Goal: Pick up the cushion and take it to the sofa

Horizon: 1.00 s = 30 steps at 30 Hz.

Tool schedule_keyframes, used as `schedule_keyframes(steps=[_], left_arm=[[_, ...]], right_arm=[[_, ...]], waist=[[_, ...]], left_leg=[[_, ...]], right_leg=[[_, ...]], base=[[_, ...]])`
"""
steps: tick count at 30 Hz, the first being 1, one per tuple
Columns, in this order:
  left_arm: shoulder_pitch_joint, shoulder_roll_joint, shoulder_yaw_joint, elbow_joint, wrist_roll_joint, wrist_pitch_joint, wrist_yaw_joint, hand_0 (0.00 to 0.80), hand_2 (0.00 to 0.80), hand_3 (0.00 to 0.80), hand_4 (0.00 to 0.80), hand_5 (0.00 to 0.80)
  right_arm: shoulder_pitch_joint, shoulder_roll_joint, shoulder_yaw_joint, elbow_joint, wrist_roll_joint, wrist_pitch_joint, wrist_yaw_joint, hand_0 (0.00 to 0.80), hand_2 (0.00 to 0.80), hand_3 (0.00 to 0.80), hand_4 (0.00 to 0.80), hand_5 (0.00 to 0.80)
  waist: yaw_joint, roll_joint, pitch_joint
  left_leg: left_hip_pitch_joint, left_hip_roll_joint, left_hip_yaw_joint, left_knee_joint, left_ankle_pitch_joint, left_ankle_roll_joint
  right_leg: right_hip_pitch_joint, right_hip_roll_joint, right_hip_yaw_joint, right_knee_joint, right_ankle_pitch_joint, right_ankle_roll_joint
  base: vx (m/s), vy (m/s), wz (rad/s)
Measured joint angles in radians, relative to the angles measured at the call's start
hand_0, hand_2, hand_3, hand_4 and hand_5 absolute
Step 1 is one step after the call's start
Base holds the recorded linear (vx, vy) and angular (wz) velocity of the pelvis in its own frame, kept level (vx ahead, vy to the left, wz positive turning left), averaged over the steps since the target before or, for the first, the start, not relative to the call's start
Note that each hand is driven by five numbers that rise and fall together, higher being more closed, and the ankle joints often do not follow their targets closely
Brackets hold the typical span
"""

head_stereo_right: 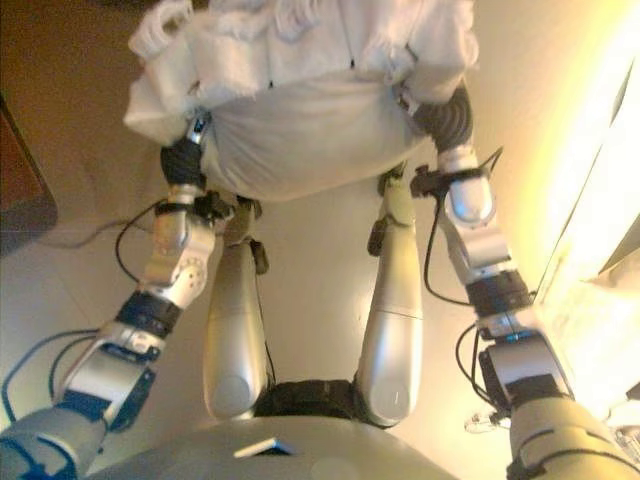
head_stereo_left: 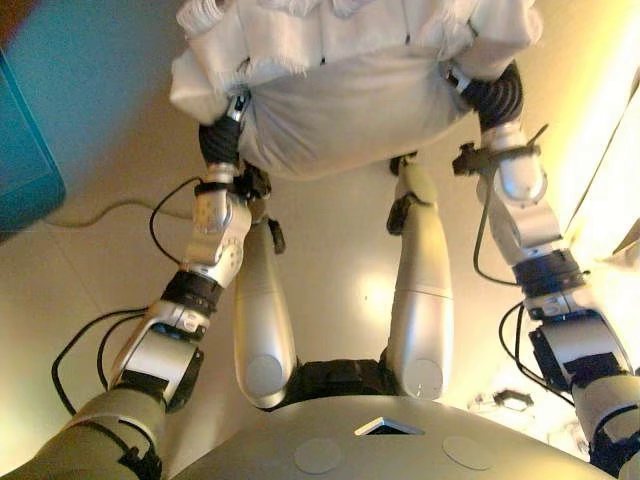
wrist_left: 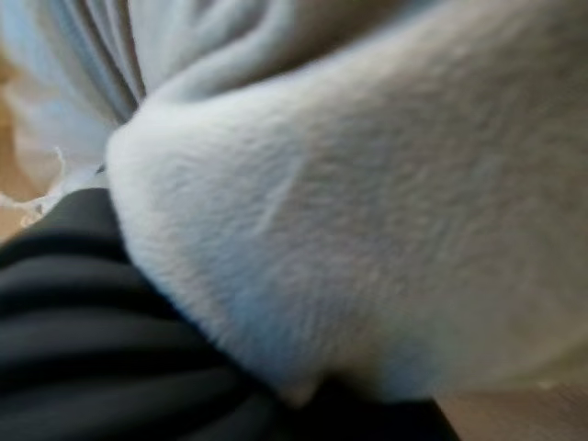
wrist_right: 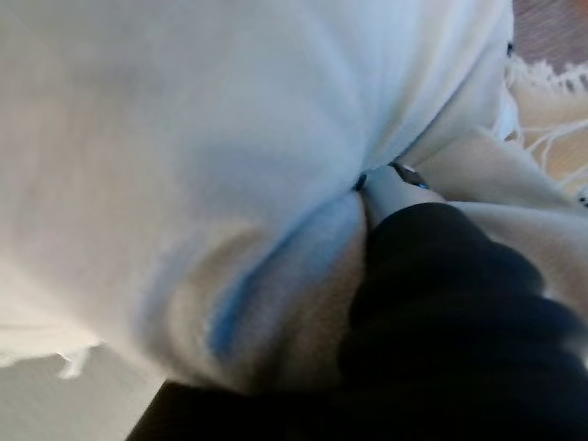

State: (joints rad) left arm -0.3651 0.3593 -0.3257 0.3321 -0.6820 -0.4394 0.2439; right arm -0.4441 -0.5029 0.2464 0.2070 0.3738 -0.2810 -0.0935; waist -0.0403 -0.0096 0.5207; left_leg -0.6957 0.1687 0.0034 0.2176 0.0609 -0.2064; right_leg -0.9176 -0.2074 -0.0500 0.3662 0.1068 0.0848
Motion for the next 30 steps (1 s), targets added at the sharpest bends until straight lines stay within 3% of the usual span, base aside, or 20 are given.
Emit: schedule_keyframes(steps=[4,11,15,19,25,30], left_arm=[[0.103,-0.004,0.025,-0.078,0.000,0.014,-0.030,0.800,0.800,0.800,0.800,0.800],[0.217,0.029,0.060,-0.197,0.000,0.040,-0.095,0.800,0.800,0.800,0.800,0.800],[0.332,0.017,0.082,-0.254,0.001,0.042,-0.104,0.800,0.800,0.800,0.800,0.800],[0.481,-0.018,0.085,-0.317,0.002,0.041,-0.135,0.800,0.800,0.800,0.800,0.800],[0.563,-0.037,0.073,-0.323,0.001,0.043,-0.152,0.800,0.800,0.800,0.800,0.800],[0.566,-0.028,0.075,-0.323,0.001,0.061,-0.156,0.800,0.800,0.800,0.800,0.800]], right_arm=[[0.095,0.013,-0.029,-0.062,-0.009,0.012,0.062,0.800,0.800,0.800,0.800,0.800],[0.280,0.028,-0.069,-0.198,-0.010,0.008,0.114,0.800,0.800,0.800,0.800,0.800],[0.379,0.060,-0.078,-0.242,-0.043,0.009,0.152,0.800,0.800,0.800,0.800,0.800],[0.495,0.063,-0.072,-0.286,-0.068,0.008,0.160,0.800,0.800,0.800,0.800,0.800],[0.571,0.085,-0.067,-0.307,-0.077,0.013,0.150,0.800,0.800,0.800,0.800,0.800],[0.583,0.084,-0.058,-0.318,-0.071,0.028,0.140,0.800,0.800,0.800,0.800,0.800]], waist=[[0.003,-0.007,0.005],[0.010,0.017,-0.014],[0.032,0.062,-0.067],[0.036,0.087,-0.200],[0.054,0.066,-0.330],[0.057,0.060,-0.359]], left_leg=[[0.251,0.003,0.018,-0.098,-0.003,0.002],[0.520,-0.002,0.022,-0.154,-0.022,0.023],[0.634,0.000,0.022,-0.211,-0.026,0.027],[0.725,0.003,0.021,-0.274,-0.027,0.030],[0.810,0.002,0.024,-0.305,-0.034,0.037],[0.837,0.014,0.024,-0.305,-0.040,0.044]], right_leg=[[0.211,0.011,0.008,-0.062,0.013,0.012],[0.529,-0.011,-0.047,-0.160,-0.001,0.036],[0.666,-0.008,-0.068,-0.246,0.017,0.054],[0.789,-0.004,-0.099,-0.344,0.033,0.067],[0.920,0.002,-0.123,-0.455,0.054,0.080],[0.950,0.011,-0.125,-0.455,0.050,0.080]], base=[[0.089,0.109,-0.35],[0.154,0.076,0.12],[0.214,0.042,0.05],[0.161,0.001,0.11],[0.076,-0.034,0.08],[0.044,-0.084,0.03]])
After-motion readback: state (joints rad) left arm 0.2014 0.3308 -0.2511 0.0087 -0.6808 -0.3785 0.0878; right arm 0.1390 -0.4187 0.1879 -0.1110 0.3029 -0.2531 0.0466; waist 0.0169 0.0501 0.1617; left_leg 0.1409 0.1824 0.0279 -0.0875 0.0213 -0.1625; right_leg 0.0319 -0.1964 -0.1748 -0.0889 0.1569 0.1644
